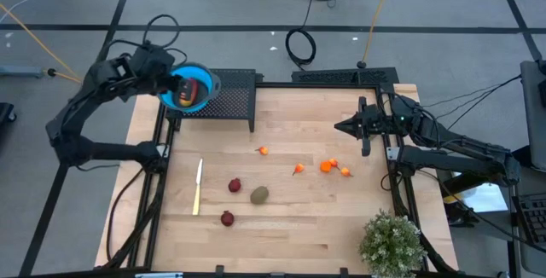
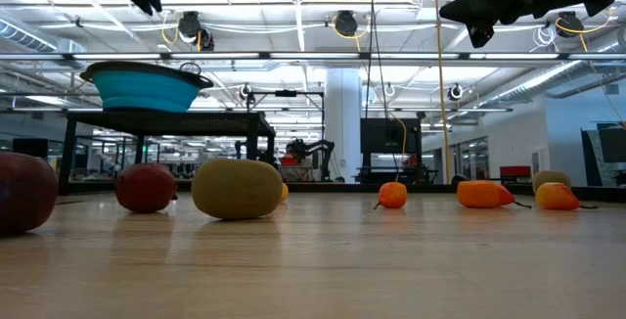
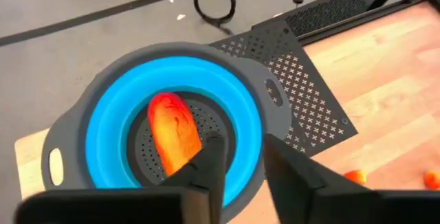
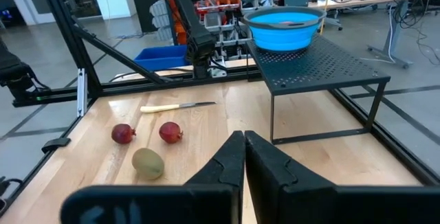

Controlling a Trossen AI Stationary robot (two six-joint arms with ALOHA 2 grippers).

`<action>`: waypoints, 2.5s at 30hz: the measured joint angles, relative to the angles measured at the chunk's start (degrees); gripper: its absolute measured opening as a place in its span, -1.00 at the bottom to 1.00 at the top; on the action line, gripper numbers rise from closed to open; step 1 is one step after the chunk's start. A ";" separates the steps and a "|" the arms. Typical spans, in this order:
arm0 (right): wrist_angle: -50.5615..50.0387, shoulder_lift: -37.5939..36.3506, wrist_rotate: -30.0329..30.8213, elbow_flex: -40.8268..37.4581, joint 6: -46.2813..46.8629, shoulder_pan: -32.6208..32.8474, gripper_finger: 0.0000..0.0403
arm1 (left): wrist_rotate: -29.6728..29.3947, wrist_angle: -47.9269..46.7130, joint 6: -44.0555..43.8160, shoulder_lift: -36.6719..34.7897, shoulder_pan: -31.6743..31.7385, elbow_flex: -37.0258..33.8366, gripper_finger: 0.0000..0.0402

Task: Pick & Place Fruit
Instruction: Put the kiwi into the blue strainer bowl on the shelf

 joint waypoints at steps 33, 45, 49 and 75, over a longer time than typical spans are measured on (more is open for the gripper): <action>-7.32 8.27 23.70 3.17 11.25 -0.02 -0.96 | 1.42 53.43 8.41 -25.60 -20.41 -42.48 -0.99; -22.88 17.22 31.91 16.26 17.17 -0.35 -0.96 | 8.21 63.28 12.25 -33.41 -25.46 -52.55 -0.97; -32.84 21.62 34.40 22.77 20.59 -0.37 -0.96 | 11.13 64.85 12.20 -36.38 -26.23 -55.53 -0.99; -71.73 38.48 34.15 34.39 40.53 -10.97 -0.74 | 12.13 64.91 15.29 -49.39 -26.93 -63.06 -0.94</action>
